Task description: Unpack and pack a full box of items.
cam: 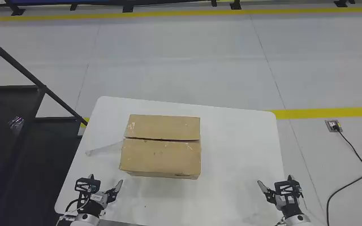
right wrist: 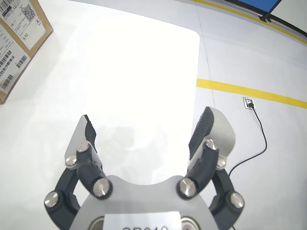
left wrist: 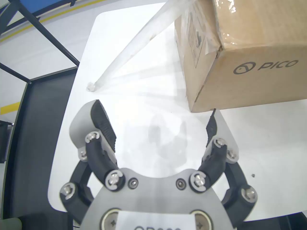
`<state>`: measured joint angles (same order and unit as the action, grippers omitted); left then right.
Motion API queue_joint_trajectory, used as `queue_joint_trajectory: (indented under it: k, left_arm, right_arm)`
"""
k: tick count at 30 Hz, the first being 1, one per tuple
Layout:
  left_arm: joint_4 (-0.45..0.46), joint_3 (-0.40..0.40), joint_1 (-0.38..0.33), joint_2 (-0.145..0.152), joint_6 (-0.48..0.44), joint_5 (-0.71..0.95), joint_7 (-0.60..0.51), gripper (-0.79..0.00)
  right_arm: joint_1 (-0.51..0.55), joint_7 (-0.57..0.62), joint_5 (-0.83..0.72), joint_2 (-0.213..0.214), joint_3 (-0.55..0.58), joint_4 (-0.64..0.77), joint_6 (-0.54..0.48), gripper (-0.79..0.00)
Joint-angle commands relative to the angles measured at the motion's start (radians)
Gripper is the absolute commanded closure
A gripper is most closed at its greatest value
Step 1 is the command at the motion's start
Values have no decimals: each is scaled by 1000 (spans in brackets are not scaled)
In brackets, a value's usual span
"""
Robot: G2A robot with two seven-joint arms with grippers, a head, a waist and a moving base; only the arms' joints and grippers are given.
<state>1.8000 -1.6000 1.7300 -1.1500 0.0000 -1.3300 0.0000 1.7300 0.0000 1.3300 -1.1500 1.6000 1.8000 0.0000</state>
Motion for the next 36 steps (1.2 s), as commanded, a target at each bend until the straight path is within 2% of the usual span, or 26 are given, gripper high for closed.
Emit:
queue_joint_trajectory:
  k: [1,11,16,18,20,28,36]
  left_arm:
    - [0,0,0,0,0,0,0,-785]
    - [0,0,0,0,0,0,0,-785]
    - [-24,1,-36,-4,4,31,15,-785]
    - [-33,-14,-59,-4,-23,59,25,-785]
    - [-36,-23,-76,-4,-4,35,41,-785]
    - [-56,-80,-169,1,-113,116,32,-785]
    - [-56,-83,-170,1,-116,117,30,-785]
  right_arm:
    - [0,0,0,0,0,0,0,-785]
    - [-1,-2,6,0,-3,5,-7,-785]
    - [-21,34,51,0,-38,82,-55,-785]
    - [-43,58,46,-3,-62,122,-62,-785]
    - [-69,86,20,-6,-79,143,-60,-785]
    - [-260,251,-58,-25,-238,176,-115,-785]
    - [-280,275,-60,-27,-251,187,-120,-785]
